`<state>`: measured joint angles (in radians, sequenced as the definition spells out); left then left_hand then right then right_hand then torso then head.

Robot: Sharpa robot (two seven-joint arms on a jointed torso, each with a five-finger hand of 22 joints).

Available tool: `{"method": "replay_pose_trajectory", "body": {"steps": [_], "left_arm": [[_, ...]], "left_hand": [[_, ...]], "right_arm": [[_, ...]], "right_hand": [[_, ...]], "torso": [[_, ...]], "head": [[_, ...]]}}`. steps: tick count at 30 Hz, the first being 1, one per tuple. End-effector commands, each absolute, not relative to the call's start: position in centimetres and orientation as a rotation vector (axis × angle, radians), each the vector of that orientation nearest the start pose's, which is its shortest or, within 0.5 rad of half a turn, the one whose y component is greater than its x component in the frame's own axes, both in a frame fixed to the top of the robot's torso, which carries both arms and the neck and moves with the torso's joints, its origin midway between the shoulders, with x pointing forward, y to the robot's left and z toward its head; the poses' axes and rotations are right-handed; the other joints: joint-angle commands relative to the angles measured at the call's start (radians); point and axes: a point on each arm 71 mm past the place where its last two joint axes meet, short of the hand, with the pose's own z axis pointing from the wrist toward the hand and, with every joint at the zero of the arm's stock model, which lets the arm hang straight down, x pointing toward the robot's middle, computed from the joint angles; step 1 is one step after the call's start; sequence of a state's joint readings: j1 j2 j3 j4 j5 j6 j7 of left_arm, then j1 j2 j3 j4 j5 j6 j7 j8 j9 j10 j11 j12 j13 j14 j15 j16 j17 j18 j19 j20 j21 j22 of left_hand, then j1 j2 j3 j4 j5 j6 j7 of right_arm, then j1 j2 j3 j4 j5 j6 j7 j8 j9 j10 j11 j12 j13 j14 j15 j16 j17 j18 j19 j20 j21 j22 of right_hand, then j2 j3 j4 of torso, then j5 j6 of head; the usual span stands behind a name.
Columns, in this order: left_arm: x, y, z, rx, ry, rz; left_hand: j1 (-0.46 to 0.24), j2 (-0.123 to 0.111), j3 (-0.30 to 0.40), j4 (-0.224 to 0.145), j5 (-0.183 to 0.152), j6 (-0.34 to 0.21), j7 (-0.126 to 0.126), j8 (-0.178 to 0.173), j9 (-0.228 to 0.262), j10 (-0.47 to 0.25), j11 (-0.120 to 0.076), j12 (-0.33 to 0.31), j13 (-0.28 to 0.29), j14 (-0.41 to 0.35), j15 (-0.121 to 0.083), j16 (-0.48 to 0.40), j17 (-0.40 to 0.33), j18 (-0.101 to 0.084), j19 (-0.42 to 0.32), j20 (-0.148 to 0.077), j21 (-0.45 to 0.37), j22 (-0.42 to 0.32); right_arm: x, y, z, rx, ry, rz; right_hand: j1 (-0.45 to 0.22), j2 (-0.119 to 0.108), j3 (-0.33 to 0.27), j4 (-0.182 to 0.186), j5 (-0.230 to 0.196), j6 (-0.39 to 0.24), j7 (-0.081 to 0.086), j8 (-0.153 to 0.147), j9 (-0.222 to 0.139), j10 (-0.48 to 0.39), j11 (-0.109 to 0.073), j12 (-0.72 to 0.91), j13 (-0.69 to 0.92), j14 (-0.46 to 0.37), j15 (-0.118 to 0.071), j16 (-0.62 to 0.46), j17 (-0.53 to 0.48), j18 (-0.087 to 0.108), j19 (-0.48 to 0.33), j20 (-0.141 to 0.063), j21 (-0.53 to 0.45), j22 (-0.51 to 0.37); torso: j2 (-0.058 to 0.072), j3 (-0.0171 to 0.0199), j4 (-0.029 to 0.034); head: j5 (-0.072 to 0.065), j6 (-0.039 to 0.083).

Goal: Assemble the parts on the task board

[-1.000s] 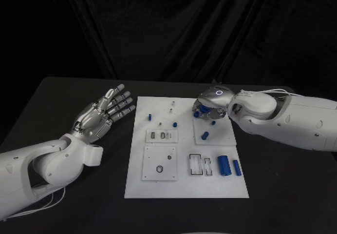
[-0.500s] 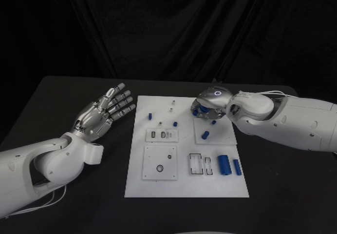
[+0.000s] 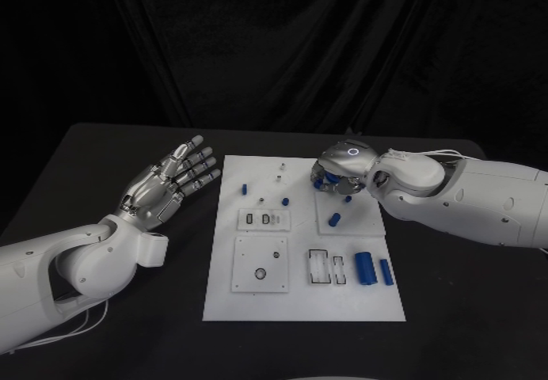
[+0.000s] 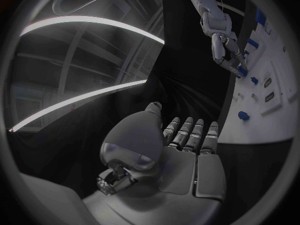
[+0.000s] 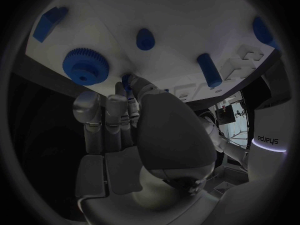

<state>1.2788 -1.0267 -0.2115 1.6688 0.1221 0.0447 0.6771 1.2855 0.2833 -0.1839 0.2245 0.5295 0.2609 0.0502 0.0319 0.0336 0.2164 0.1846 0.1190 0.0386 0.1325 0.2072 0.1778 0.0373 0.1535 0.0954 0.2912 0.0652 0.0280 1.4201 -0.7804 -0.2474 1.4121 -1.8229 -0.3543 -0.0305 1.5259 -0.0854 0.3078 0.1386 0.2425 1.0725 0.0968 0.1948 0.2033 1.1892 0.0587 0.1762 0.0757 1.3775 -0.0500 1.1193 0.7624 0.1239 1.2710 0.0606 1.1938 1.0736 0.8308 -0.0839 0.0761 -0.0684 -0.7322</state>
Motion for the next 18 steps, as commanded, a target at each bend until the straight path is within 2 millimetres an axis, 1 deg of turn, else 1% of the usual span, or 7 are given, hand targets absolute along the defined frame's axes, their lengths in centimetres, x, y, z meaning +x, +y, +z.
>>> {"method": "replay_pose_trajectory", "body": {"steps": [1, 7, 11, 14, 16, 17, 18], "left_arm": [[44.0, 25.2, -16.0, -0.978, 1.108, -2.058], [44.0, 25.4, -16.0, -0.981, 1.109, -2.051], [44.0, 25.5, -16.0, -0.981, 1.11, -2.046], [44.1, 25.3, -16.0, -0.981, 1.111, -2.047], [44.1, 25.2, -16.1, -0.981, 1.112, -2.045], [44.1, 25.1, -16.1, -0.981, 1.113, -2.043], [44.1, 25.1, -16.1, -0.981, 1.114, -2.041]], "left_hand": [[0.009, 0.001, 0.007, -0.002, 0.007, -0.001, 0.007, 0.003, 0.002, -0.006, 0.002, 0.006, 0.001, 0.0, 0.01, 0.007, 0.001, -0.009, 0.005, 0.002, 0.002, 0.0], [0.01, 0.0, 0.01, -0.005, 0.011, 0.0, 0.007, 0.003, 0.002, -0.005, 0.003, 0.007, 0.001, 0.0, 0.01, 0.009, 0.001, -0.01, 0.005, 0.002, 0.002, 0.0], [0.011, 0.0, 0.011, -0.007, 0.013, -0.001, 0.006, 0.003, 0.002, -0.005, 0.003, 0.007, 0.001, 0.0, 0.011, 0.009, 0.001, -0.01, 0.005, 0.002, 0.002, 0.0], [0.011, 0.0, 0.011, -0.007, 0.013, -0.001, 0.006, 0.003, 0.002, -0.005, 0.003, 0.007, 0.001, 0.0, 0.011, 0.009, 0.001, -0.01, 0.005, 0.002, 0.002, 0.0], [0.011, 0.0, 0.012, -0.008, 0.015, 0.001, 0.006, 0.004, 0.002, -0.004, 0.003, 0.008, 0.001, 0.0, 0.011, 0.011, 0.001, -0.011, 0.006, 0.002, 0.002, 0.0], [0.012, -0.001, 0.014, -0.01, 0.017, 0.002, 0.007, 0.004, 0.002, -0.001, 0.004, 0.01, 0.002, 0.002, 0.012, 0.013, 0.002, -0.011, 0.006, 0.002, 0.003, 0.0], [0.012, -0.002, 0.016, -0.013, 0.02, 0.005, 0.008, 0.005, 0.002, 0.001, 0.005, 0.013, 0.002, 0.003, 0.014, 0.016, 0.002, -0.012, 0.007, 0.002, 0.003, 0.0]], "right_arm": [[50.9, -19.3, -14.6, -0.632, 1.39, 0.447], [50.9, -18.3, -13.1, -0.595, 1.346, 0.487], [51.4, -17.0, -11.9, -0.578, 1.319, 0.51], [51.9, -16.2, -11.3, -0.568, 1.305, 0.523], [52.3, -15.7, -11.1, -0.559, 1.3, 0.531], [52.4, -15.5, -11.0, -0.556, 1.299, 0.534], [52.5, -15.4, -10.9, -0.554, 1.297, 0.536]], "right_hand": [[0.012, 0.018, 0.009, -0.003, -0.027, 0.016, 0.002, 0.019, 0.065, 0.042, -0.019, -0.015, -0.001, 0.012, 0.007, 0.004, 0.009, -0.011, 0.01, 0.004, 0.008, 0.011], [0.003, 0.016, 0.014, 0.002, -0.052, 0.017, 0.005, 0.019, 0.076, 0.055, -0.018, -0.032, -0.004, 0.022, 0.015, 0.009, 0.022, -0.013, 0.018, 0.01, 0.013, 0.022], [0.0, 0.014, 0.014, 0.003, -0.06, 0.018, 0.005, 0.018, 0.08, 0.058, -0.016, -0.039, -0.004, 0.024, 0.016, 0.01, 0.026, -0.013, 0.02, 0.012, 0.014, 0.025], [-0.001, 0.014, 0.014, 0.004, -0.06, 0.018, 0.005, 0.018, 0.08, 0.059, -0.016, -0.04, -0.005, 0.027, 0.017, 0.015, 0.034, -0.014, 0.023, 0.013, 0.018, 0.03], [-0.002, 0.013, 0.014, 0.004, -0.06, 0.018, 0.006, 0.018, 0.081, 0.06, -0.015, -0.041, -0.005, 0.028, 0.017, 0.016, 0.036, -0.014, 0.023, 0.013, 0.017, 0.029], [-0.003, 0.012, 0.013, 0.004, -0.061, 0.018, 0.006, 0.018, 0.082, 0.061, -0.015, -0.042, -0.005, 0.028, 0.018, 0.016, 0.035, -0.014, 0.023, 0.014, 0.017, 0.029], [-0.005, 0.01, 0.013, 0.005, -0.062, 0.018, 0.006, 0.017, 0.083, 0.062, -0.014, -0.045, -0.005, 0.028, 0.018, 0.015, 0.033, -0.014, 0.024, 0.014, 0.017, 0.029]], "torso": [[0.0, -0.0002, -0.0007], [0.001, 0.0002, -0.0002], [0.001, 0.001, -0.0011], [0.0, 0.0011, -0.0023], [0.001, 0.0007, -0.0008], [0.001, 0.0003, 0.001], [0.001, 0.0005, 0.0013]], "head": [[0.007, 0.006], [0.018, 0.013], [0.019, 0.009], [0.02, 0.009], [0.02, 0.008], [0.021, 0.008], [0.022, 0.009]]}}
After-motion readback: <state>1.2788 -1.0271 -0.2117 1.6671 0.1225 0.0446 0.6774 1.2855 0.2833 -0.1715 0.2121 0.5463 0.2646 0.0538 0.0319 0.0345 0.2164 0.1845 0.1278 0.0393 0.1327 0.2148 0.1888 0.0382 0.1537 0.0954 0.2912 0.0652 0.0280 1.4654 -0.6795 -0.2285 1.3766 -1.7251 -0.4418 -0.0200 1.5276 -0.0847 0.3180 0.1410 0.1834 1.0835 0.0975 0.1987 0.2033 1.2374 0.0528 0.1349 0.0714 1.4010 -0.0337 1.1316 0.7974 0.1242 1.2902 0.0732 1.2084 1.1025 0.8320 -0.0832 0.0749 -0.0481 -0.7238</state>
